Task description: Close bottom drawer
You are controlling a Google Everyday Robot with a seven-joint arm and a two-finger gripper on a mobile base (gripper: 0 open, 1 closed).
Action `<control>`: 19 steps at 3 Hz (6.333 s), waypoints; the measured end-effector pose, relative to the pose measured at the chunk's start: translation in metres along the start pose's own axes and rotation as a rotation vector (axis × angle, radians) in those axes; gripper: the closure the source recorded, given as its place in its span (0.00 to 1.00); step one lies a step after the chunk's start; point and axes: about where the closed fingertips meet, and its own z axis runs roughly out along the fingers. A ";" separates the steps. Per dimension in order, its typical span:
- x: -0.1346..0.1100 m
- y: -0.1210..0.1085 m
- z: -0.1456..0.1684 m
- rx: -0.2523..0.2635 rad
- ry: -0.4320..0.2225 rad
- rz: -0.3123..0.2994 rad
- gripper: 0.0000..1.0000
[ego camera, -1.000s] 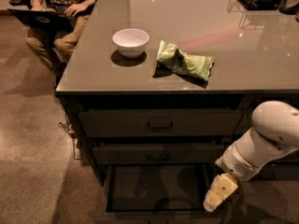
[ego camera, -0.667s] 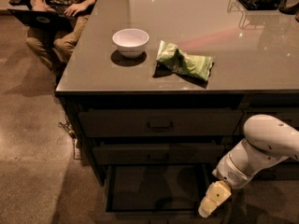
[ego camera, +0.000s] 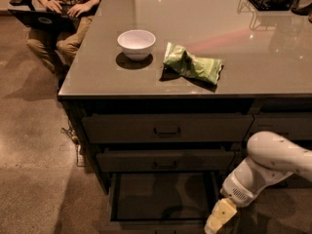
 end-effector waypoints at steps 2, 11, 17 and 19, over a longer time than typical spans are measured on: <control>0.040 -0.014 0.119 -0.134 0.092 0.116 0.00; 0.064 -0.135 0.287 -0.038 0.052 0.256 1.00; 0.018 -0.176 0.351 0.134 -0.184 0.227 1.00; 0.002 -0.203 0.357 0.149 -0.261 0.226 1.00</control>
Offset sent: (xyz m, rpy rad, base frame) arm -0.0548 0.0253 -0.1775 -0.0016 0.2776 -0.0689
